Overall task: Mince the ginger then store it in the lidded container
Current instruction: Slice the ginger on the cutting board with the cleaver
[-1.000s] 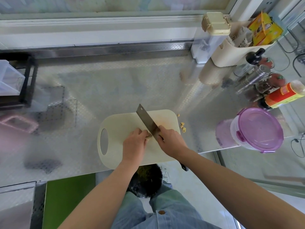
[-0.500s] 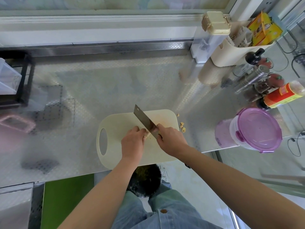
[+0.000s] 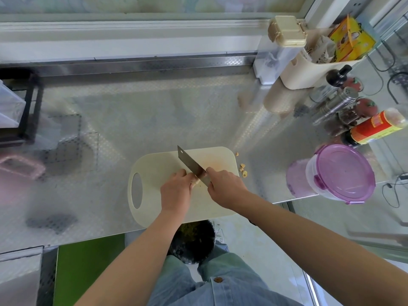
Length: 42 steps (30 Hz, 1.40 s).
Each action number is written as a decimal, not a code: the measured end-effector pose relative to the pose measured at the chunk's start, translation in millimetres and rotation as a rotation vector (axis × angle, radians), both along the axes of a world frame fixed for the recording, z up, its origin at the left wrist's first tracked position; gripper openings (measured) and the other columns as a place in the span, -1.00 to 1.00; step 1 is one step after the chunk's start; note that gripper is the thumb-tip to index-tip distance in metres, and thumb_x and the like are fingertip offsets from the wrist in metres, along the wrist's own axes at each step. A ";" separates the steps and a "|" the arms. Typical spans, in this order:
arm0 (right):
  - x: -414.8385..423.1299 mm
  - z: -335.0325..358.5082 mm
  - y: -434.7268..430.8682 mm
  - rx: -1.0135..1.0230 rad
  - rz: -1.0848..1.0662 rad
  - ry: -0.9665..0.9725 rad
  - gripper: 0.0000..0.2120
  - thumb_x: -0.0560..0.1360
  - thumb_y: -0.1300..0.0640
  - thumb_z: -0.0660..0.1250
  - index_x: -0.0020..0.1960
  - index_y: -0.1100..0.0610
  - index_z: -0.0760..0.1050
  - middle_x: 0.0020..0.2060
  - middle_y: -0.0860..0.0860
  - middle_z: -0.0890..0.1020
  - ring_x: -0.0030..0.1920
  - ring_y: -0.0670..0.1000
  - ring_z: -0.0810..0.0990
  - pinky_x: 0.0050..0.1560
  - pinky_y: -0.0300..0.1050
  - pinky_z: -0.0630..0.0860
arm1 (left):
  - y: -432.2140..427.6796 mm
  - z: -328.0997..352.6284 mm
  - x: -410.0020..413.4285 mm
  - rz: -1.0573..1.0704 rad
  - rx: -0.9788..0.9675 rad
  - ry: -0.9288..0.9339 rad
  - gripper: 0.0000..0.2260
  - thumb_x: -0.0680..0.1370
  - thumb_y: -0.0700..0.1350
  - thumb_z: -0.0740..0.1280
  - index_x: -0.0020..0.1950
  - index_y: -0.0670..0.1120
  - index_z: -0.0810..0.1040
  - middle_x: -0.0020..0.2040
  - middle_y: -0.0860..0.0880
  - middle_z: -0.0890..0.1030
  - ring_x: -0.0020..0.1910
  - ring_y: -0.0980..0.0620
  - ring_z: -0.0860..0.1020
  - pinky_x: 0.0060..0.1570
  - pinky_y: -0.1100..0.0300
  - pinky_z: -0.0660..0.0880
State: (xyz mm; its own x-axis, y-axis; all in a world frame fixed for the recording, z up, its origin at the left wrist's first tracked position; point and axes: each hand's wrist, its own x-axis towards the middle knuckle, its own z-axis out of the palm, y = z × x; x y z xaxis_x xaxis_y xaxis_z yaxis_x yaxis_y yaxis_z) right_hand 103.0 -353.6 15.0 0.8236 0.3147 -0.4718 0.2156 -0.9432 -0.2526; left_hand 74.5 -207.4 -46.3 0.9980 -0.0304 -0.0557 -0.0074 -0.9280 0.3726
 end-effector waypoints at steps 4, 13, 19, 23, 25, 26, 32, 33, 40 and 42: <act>1.7 0.6 4.1 0.005 -0.030 0.036 -0.82 0.55 0.20 0.10 0.14 0.17 0.32 -0.22 0.07 0.39 -0.22 0.16 0.42 -0.23 -0.05 0.32 | 0.0 -0.4 0.9 -0.004 0.012 0.002 -0.85 0.35 -0.26 0.49 -0.21 -0.06 0.59 -0.29 -0.01 0.49 -0.34 -0.07 0.49 -0.50 0.24 0.15; 9.0 -6.5 6.4 0.051 -0.109 0.107 -0.84 0.51 0.22 0.11 0.08 0.19 0.34 -0.21 0.07 0.40 -0.20 0.14 0.42 -0.24 -0.06 0.32 | 0.5 0.5 4.6 -0.022 0.009 -0.006 -0.75 0.23 -0.35 0.52 -0.32 -0.05 0.55 -0.38 0.01 0.46 -0.43 -0.04 0.45 -0.55 0.26 0.15; 3.8 -18.8 11.5 0.081 -0.100 0.072 -0.93 0.53 0.24 0.10 -0.06 0.11 0.22 -0.34 -0.01 0.31 -0.26 0.13 0.41 -0.28 -0.06 0.30 | 2.2 -1.4 5.6 -0.038 -0.025 -0.001 -0.82 0.36 -0.28 0.48 -0.25 0.00 0.61 -0.34 0.02 0.50 -0.39 -0.04 0.46 -0.53 0.23 0.18; -2.2 -29.9 14.2 0.116 -0.129 0.062 -0.92 0.54 0.24 0.11 -0.05 0.10 0.21 -0.26 0.02 0.39 -0.25 0.14 0.40 -0.26 -0.06 0.28 | 2.1 1.1 6.3 -0.039 -0.040 -0.017 -0.78 0.32 -0.29 0.50 -0.33 -0.02 0.55 -0.38 0.02 0.47 -0.42 -0.05 0.45 -0.55 0.23 0.15; -0.2 -31.4 14.7 0.121 -0.130 0.057 -0.91 0.55 0.23 0.11 -0.05 0.10 0.20 -0.24 0.03 0.40 -0.25 0.15 0.39 -0.26 -0.06 0.27 | 3.2 1.1 6.3 -0.045 -0.047 -0.025 -0.80 0.33 -0.27 0.51 -0.32 -0.02 0.55 -0.39 0.02 0.46 -0.42 -0.04 0.45 -0.55 0.24 0.16; 1.7 -31.3 15.2 0.130 -0.131 0.055 -0.91 0.56 0.22 0.11 -0.05 0.10 0.19 -0.24 0.04 0.41 -0.25 0.15 0.40 -0.27 -0.06 0.28 | 3.8 1.1 5.9 -0.050 -0.052 -0.029 -0.80 0.34 -0.26 0.51 -0.32 -0.02 0.56 -0.39 0.02 0.47 -0.42 -0.04 0.45 -0.55 0.25 0.16; 15.1 -30.0 14.2 0.238 -0.207 0.035 -0.93 0.59 0.17 0.12 -0.06 0.11 0.23 -0.31 0.08 0.45 -0.30 0.16 0.44 -0.35 -0.06 0.32 | 5.8 -2.5 5.5 -0.047 -0.078 -0.025 -0.77 0.31 -0.31 0.51 -0.31 0.00 0.58 -0.38 0.05 0.48 -0.42 -0.01 0.46 -0.57 0.23 0.20; 15.6 -28.3 12.1 0.245 -0.201 0.027 -0.93 0.58 0.17 0.13 -0.06 0.10 0.24 -0.33 0.08 0.44 -0.32 0.15 0.43 -0.37 -0.08 0.30 | 6.2 -4.3 5.7 -0.046 -0.071 -0.013 -0.76 0.29 -0.32 0.51 -0.30 0.01 0.59 -0.37 0.06 0.48 -0.41 0.00 0.46 -0.58 0.22 0.23; 10.7 -16.9 7.2 0.144 -0.083 0.030 -0.95 0.58 0.14 0.11 -0.05 0.10 0.25 -0.29 0.09 0.44 -0.30 0.15 0.42 -0.37 -0.10 0.24 | 7.2 -6.7 5.4 -0.038 -0.060 -0.001 -0.79 0.30 -0.31 0.51 -0.33 -0.02 0.58 -0.36 0.05 0.50 -0.40 -0.01 0.48 -0.58 0.17 0.29; 8.3 -15.1 7.4 0.110 -0.082 0.037 -0.94 0.56 0.17 0.11 0.02 0.13 0.30 -0.28 0.09 0.42 -0.26 0.15 0.44 -0.33 -0.07 0.27 | 6.9 -6.4 5.8 -0.042 -0.070 -0.012 -0.81 0.32 -0.29 0.51 -0.32 -0.03 0.59 -0.35 0.04 0.50 -0.40 -0.02 0.48 -0.58 0.19 0.29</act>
